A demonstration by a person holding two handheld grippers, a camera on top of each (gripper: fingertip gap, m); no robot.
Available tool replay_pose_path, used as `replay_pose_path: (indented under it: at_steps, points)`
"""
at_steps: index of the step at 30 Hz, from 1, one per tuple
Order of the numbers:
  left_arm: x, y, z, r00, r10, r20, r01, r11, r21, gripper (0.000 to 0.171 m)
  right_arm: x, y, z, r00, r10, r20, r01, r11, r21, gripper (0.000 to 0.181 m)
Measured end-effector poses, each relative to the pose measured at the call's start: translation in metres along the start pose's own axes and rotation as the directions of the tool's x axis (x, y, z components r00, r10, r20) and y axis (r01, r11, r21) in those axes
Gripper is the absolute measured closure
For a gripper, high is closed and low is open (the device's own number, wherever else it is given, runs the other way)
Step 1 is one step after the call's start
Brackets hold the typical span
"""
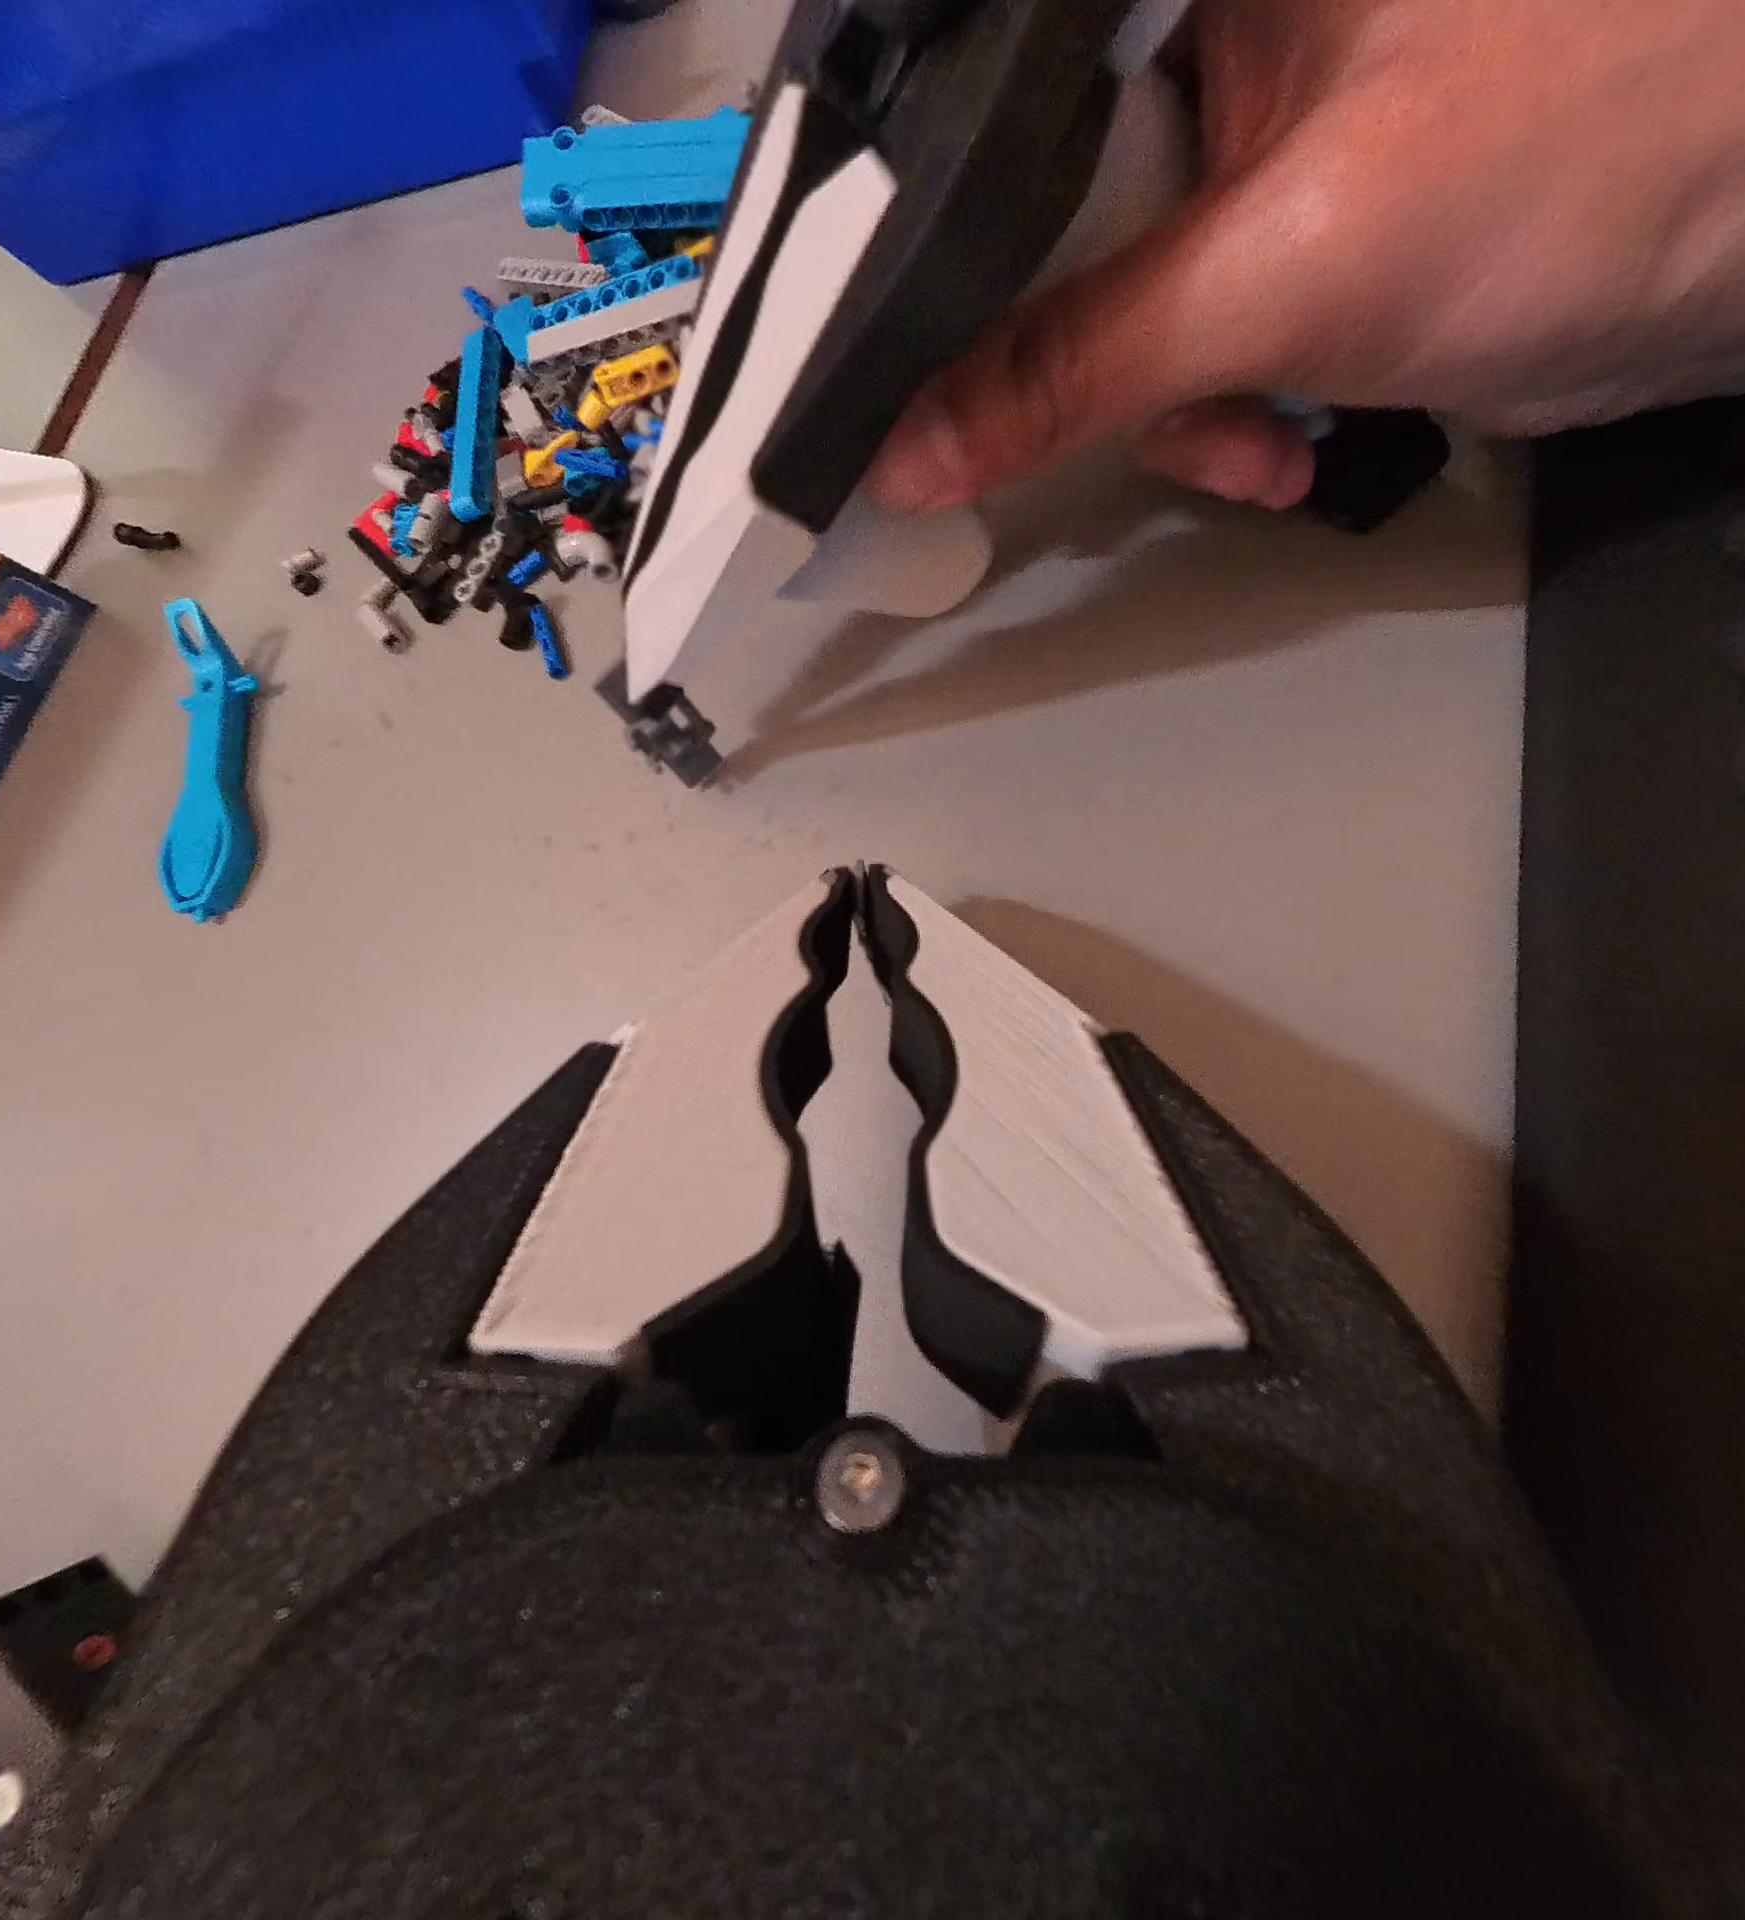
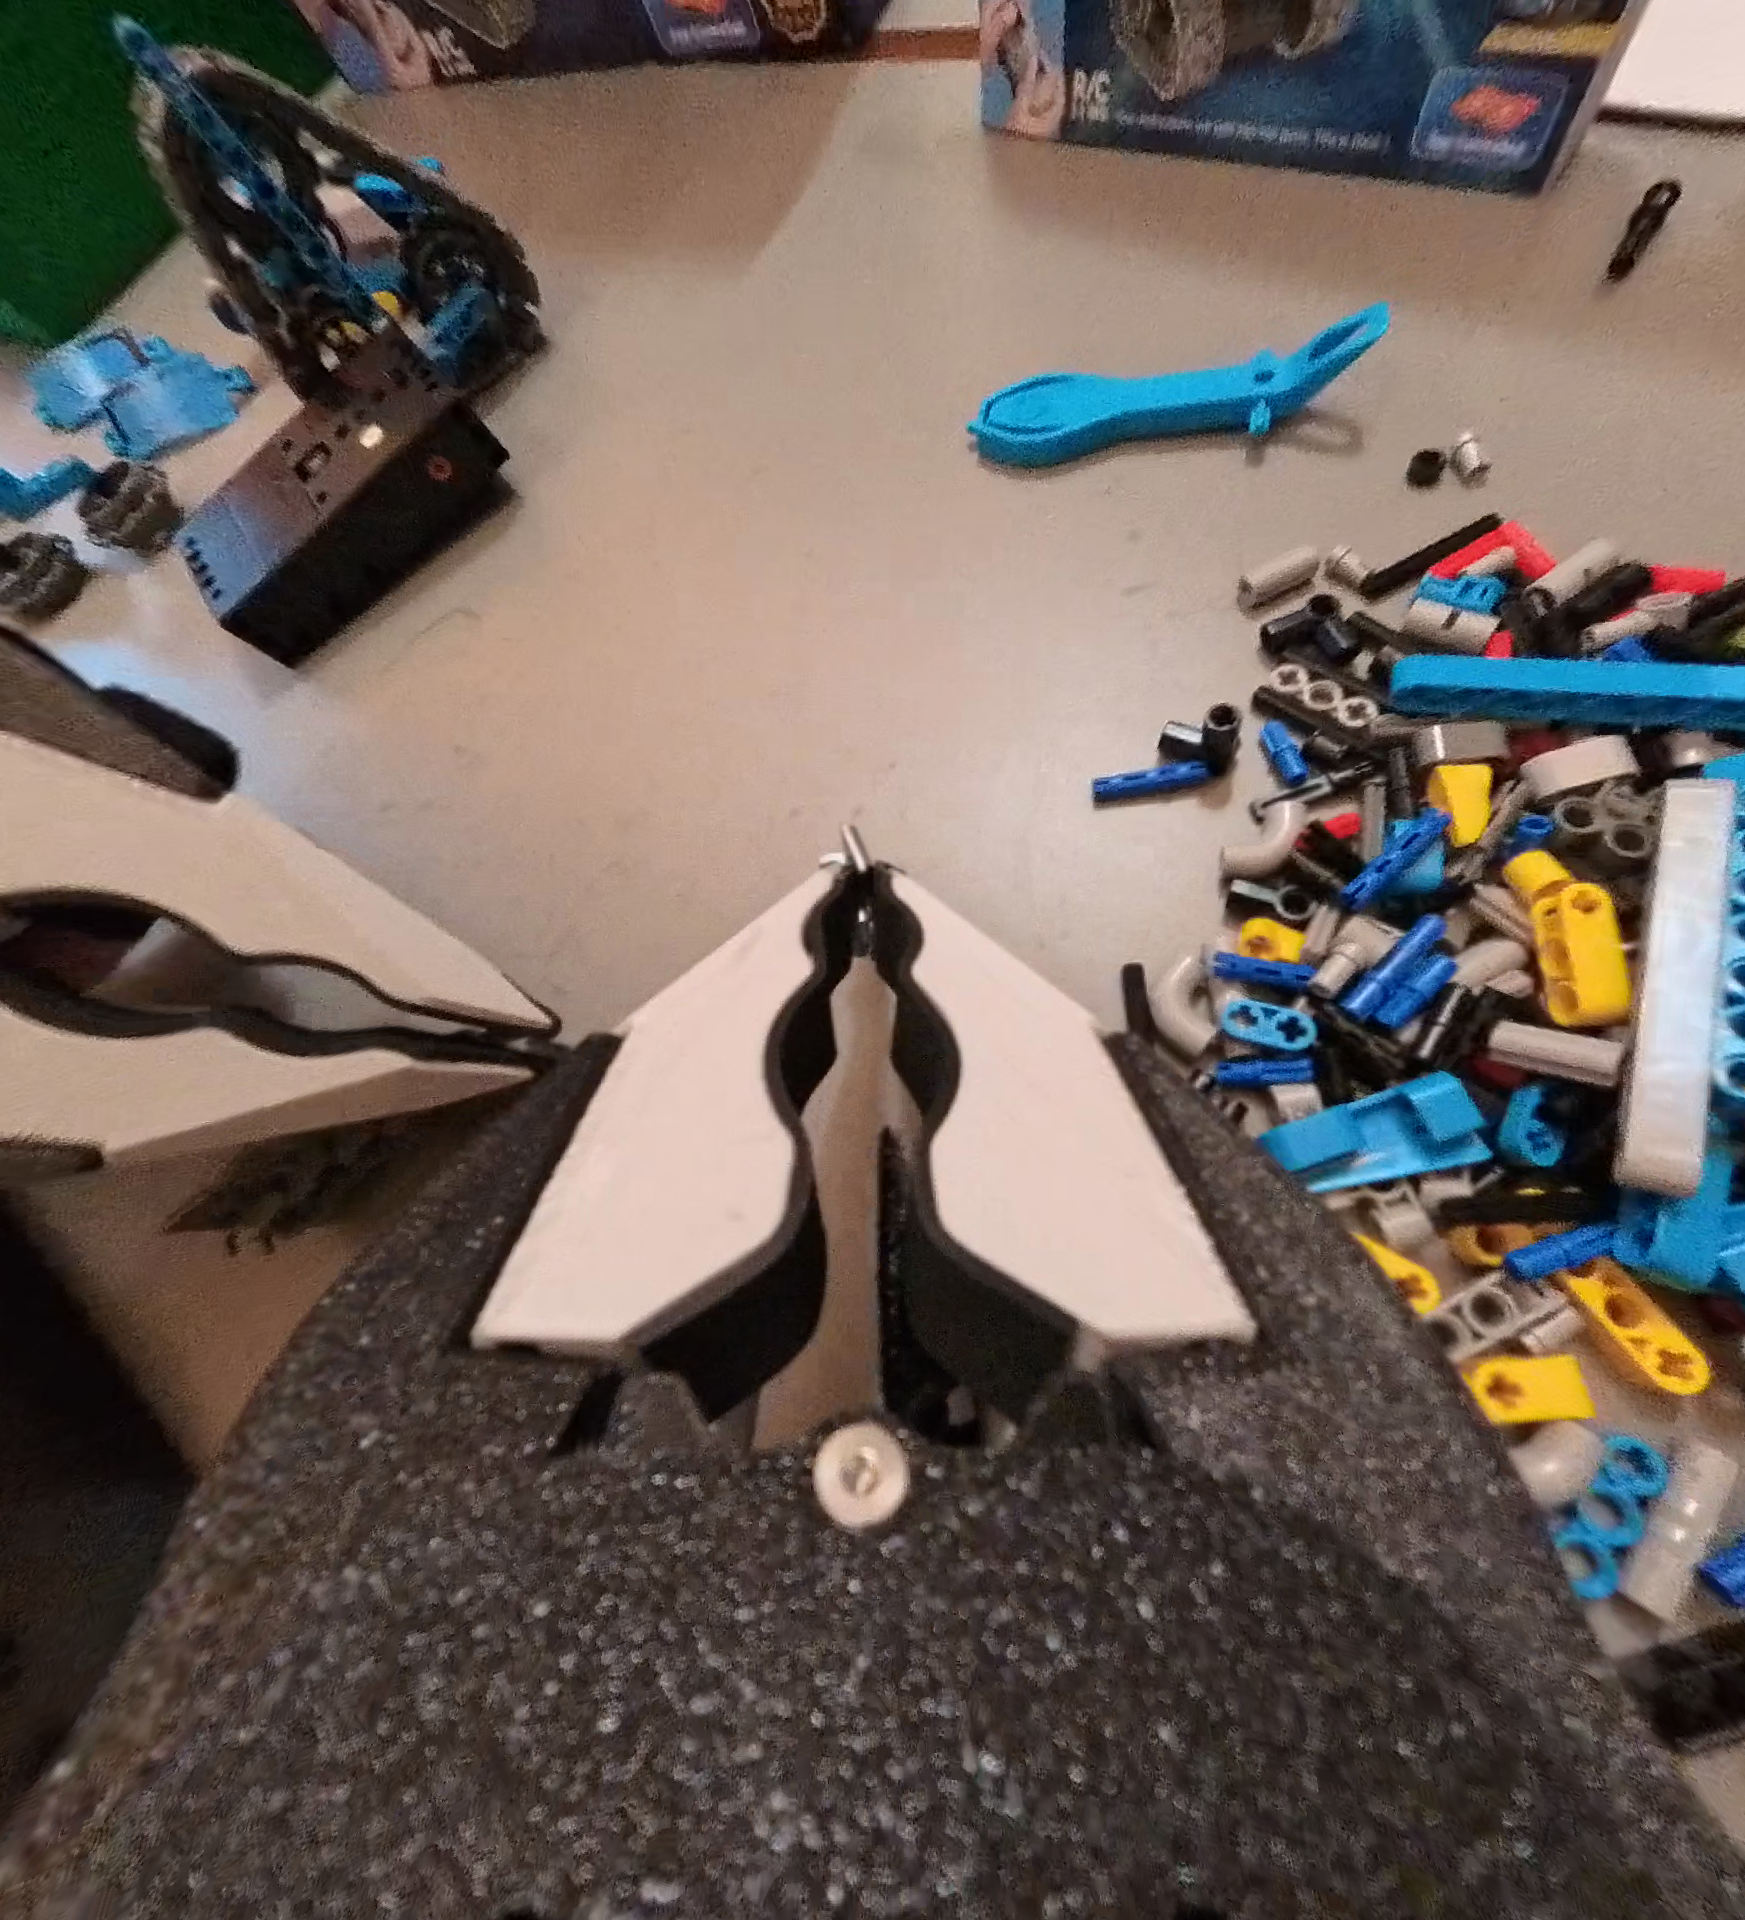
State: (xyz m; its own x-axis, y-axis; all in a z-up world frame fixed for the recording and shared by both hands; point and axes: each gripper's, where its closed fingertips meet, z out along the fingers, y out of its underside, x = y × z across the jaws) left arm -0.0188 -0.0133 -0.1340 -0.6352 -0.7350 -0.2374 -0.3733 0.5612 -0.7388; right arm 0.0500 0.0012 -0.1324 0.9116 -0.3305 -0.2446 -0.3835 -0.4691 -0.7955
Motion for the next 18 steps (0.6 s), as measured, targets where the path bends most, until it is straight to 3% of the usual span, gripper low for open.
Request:
replay_pose_path:
  at_steps: [3,6,10,13,18]
  points:
    - [-0.006,0.001,-0.001,0.997,-0.049,-0.051,0.052,0.997,0.052,0.169,0.004,-0.010,-0.015,1.000,0.001,0.018,-0.003,0.998,0.068,0.180]
    - [-0.017,0.000,-0.002,0.992,-0.113,-0.051,0.118,0.989,0.090,0.169,0.034,-0.020,-0.039,1.000,0.007,-0.029,-0.004,0.994,0.114,0.179]
    - [-0.021,-0.013,-0.014,0.985,-0.161,-0.067,0.170,0.974,0.153,0.162,0.155,-0.036,-0.125,0.933,0.074,-0.352,-0.015,0.986,0.166,0.179]
    - [-0.023,-0.021,-0.024,0.975,-0.199,-0.100,0.215,0.958,0.191,0.157,0.236,-0.002,-0.168,0.870,0.091,-0.485,-0.095,0.995,0.017,0.179]
    - [-0.026,-0.020,-0.034,0.962,-0.238,-0.132,0.260,0.949,0.180,0.157,0.268,0.025,-0.174,0.871,0.006,-0.491,-0.067,0.992,-0.108,0.165]
